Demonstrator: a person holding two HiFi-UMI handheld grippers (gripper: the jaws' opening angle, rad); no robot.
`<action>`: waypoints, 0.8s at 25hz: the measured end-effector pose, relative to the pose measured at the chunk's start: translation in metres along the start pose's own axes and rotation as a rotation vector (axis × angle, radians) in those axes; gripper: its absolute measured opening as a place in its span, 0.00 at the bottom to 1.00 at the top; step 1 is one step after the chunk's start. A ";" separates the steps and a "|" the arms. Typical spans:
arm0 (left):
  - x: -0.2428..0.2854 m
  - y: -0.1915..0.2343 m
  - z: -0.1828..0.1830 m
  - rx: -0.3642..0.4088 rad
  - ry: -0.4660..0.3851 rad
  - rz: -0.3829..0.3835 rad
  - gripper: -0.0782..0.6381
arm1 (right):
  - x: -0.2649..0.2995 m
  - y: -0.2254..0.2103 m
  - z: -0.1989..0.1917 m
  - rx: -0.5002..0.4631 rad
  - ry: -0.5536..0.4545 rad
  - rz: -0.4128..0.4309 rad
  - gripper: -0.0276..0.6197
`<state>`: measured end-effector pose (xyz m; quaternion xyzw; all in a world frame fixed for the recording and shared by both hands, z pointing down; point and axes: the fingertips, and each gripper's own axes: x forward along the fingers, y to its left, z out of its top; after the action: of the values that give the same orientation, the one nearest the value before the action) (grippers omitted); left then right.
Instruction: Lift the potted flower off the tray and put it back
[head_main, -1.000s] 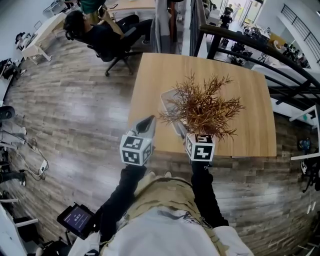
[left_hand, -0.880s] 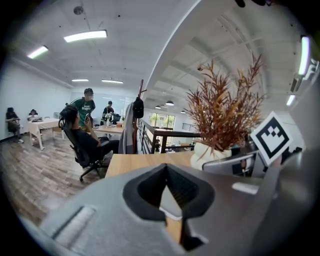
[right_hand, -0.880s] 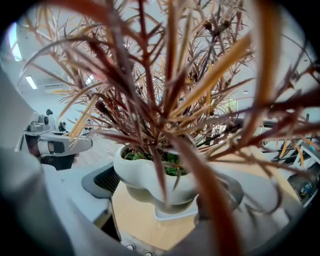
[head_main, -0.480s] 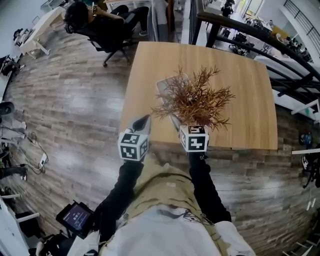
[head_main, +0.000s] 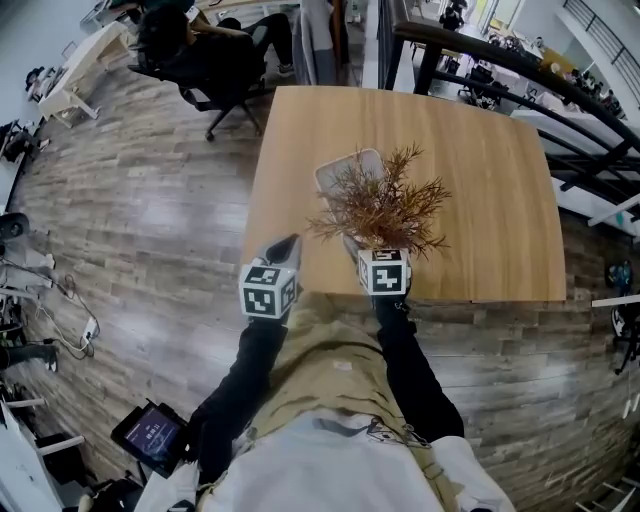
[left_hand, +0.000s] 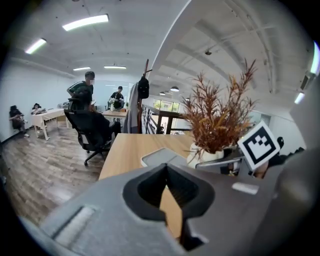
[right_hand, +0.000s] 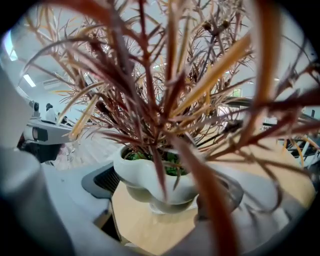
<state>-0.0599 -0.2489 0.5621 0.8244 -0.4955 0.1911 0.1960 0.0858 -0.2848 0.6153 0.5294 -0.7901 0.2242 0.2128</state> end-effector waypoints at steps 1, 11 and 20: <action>0.010 0.007 -0.001 0.008 -0.003 0.001 0.11 | 0.015 -0.004 -0.005 -0.001 0.000 -0.001 0.79; 0.062 0.059 -0.015 0.043 -0.025 0.030 0.11 | 0.105 -0.027 -0.044 -0.004 -0.003 -0.027 0.78; 0.075 0.055 -0.033 0.062 0.005 0.003 0.11 | 0.119 -0.036 -0.078 -0.030 0.012 -0.053 0.79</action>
<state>-0.0804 -0.3120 0.6355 0.8289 -0.4900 0.2084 0.1713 0.0857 -0.3402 0.7515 0.5455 -0.7777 0.2100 0.2312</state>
